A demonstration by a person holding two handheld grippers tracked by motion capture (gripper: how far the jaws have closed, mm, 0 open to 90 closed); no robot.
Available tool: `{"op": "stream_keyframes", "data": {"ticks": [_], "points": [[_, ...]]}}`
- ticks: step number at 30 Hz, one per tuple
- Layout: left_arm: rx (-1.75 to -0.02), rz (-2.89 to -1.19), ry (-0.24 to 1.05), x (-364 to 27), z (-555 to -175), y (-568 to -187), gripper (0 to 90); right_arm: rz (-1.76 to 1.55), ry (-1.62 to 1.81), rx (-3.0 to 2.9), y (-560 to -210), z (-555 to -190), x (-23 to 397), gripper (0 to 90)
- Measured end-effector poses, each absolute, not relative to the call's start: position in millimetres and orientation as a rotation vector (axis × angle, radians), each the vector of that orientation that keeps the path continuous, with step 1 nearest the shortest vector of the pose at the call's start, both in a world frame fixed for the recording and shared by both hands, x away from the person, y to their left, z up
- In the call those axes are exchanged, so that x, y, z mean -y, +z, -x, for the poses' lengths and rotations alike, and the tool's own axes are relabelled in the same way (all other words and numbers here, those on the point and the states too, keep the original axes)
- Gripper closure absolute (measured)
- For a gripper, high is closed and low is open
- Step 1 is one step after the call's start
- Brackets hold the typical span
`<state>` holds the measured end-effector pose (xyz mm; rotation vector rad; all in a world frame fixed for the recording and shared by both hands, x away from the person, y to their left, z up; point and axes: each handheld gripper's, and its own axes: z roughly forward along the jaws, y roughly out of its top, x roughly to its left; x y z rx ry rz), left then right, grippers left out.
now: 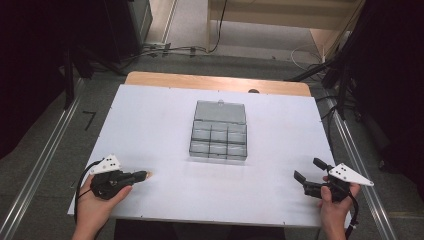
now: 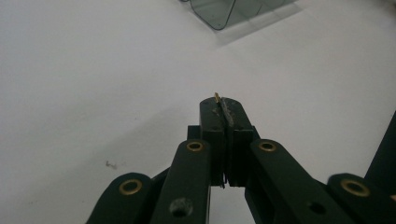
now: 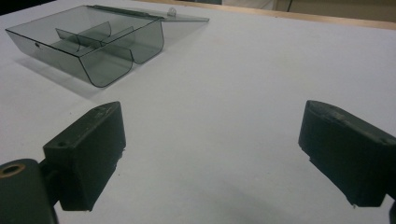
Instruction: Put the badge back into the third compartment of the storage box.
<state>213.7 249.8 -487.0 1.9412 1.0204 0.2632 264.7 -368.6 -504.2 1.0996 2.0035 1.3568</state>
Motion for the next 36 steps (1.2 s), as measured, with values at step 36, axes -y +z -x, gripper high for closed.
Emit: {"op": "stream_keyframes", "data": {"ticks": [36], "points": [[-0.932, -1.985, 0.309, -182, -242, -451, 90.0, -1.088, 1.347, -2.02, -504, -264, 367, 5.9]]}}
